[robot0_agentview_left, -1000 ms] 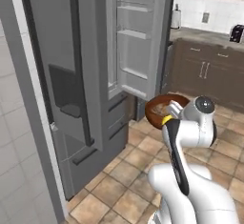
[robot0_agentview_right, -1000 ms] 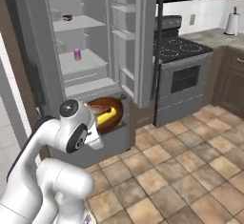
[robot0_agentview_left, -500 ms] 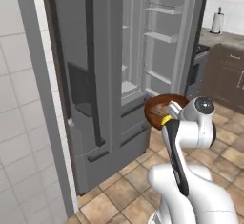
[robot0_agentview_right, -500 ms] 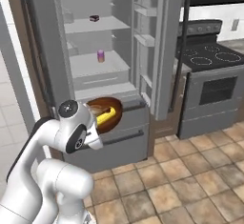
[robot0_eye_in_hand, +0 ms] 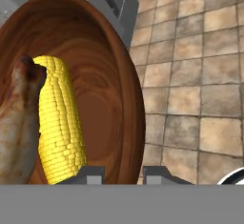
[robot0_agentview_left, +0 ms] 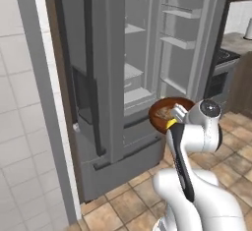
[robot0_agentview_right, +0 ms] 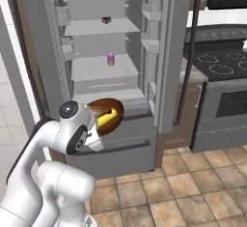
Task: Pick the chicken drumstick and corn from their plates and place them in the bowl. Then put the bowl in the fridge.
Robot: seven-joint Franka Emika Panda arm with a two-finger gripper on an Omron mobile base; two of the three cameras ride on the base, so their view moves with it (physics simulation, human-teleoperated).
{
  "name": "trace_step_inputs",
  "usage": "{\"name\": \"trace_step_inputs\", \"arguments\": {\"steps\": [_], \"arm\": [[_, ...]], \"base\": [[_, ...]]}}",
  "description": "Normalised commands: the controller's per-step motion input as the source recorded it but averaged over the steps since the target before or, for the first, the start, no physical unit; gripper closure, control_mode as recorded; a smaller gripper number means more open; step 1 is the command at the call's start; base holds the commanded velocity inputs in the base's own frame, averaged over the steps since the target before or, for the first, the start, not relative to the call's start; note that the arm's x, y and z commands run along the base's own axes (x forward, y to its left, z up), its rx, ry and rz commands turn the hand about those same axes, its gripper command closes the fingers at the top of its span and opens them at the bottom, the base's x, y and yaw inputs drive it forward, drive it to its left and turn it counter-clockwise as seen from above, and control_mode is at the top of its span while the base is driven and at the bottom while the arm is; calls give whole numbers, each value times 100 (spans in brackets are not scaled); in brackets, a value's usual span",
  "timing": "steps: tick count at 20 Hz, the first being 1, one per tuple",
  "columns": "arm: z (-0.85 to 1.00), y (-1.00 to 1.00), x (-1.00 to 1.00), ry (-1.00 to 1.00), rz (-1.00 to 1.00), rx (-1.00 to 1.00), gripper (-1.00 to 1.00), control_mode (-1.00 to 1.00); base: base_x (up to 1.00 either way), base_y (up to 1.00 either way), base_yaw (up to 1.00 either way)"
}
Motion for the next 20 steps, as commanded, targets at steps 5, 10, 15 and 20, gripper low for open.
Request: {"name": "trace_step_inputs", "arguments": {"steps": [5,10,15,20], "arm": [[0,0,0,0,0,0,100,100],[0,0,0,0,0,0,100,100],[0,0,0,0,0,0,100,100],[0,0,0,0,0,0,100,100]], "base": [[37,-26,42],[42,-38,27],[38,-37,21],[39,-34,27]]}}
